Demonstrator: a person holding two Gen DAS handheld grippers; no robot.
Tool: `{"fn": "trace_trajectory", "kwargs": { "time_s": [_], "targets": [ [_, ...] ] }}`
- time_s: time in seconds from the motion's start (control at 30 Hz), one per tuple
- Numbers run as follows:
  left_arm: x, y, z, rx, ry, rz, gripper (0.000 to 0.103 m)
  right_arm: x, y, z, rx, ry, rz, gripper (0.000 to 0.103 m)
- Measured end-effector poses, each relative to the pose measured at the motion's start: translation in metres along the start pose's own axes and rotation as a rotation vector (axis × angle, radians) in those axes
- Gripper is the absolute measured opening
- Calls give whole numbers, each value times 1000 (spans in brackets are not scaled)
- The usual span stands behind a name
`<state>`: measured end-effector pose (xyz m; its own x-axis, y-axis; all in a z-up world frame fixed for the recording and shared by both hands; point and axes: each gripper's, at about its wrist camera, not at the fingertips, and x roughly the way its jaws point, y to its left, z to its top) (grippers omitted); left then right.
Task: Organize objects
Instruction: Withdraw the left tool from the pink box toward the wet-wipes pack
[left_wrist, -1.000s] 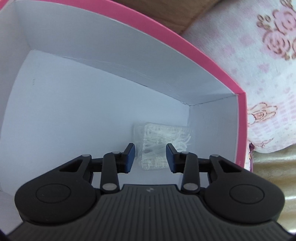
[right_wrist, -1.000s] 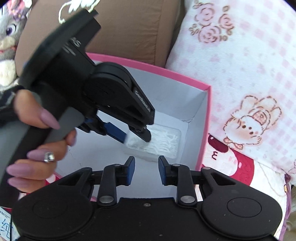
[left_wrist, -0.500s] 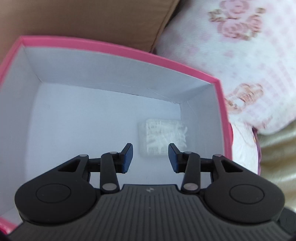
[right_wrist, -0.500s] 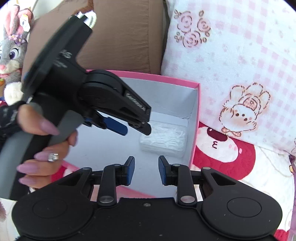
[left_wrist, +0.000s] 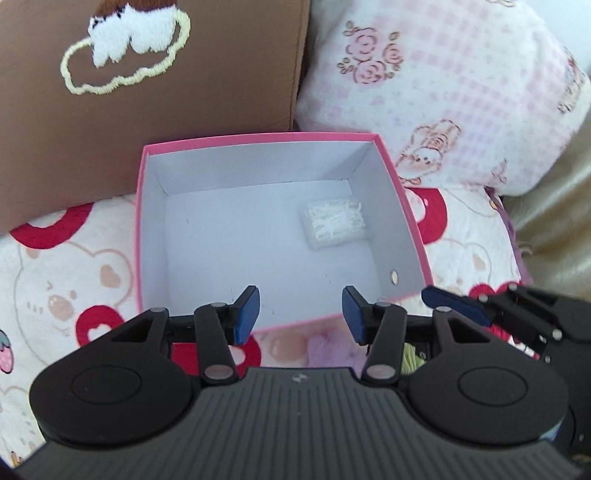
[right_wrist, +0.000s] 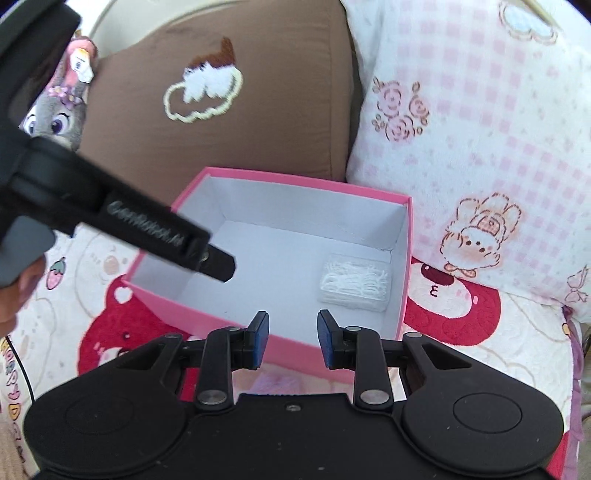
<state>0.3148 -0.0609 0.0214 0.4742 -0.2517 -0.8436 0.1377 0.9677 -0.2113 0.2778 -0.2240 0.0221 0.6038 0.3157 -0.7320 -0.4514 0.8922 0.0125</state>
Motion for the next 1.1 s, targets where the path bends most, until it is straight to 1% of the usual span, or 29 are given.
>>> {"fn": "trace_trajectory", "kwargs": {
  "time_s": [0.17,0.33,0.5,0.63,0.7,0.83,0.9,1.1],
  "targets": [
    [-33,-3,-20,45,-13,-8,54,-30,14,-6,-11,-7,15,37],
    [-57,-2,-39,75,-10,-12,56,-51,22,-13,-29,-16,1,40],
    [-72,4,-54,89,-1,-16,59,-70,29,-21,-39,-30,-4,51],
    [-86,7,-63,111,-21,10,61,-79,35,-27,-49,-25,-15,57],
    [-92,8,-66,119,-28,13,63,-83,37,-29,-53,-22,-19,63],
    [-104,8,-74,137,-32,9,65,-91,40,-31,-43,-11,-15,68],
    [-109,8,-79,149,-30,8,66,-94,42,-32,-44,-7,-19,73],
    [-119,11,-94,164,-6,-6,69,-102,53,-36,-71,24,-43,79]
  ]
}}
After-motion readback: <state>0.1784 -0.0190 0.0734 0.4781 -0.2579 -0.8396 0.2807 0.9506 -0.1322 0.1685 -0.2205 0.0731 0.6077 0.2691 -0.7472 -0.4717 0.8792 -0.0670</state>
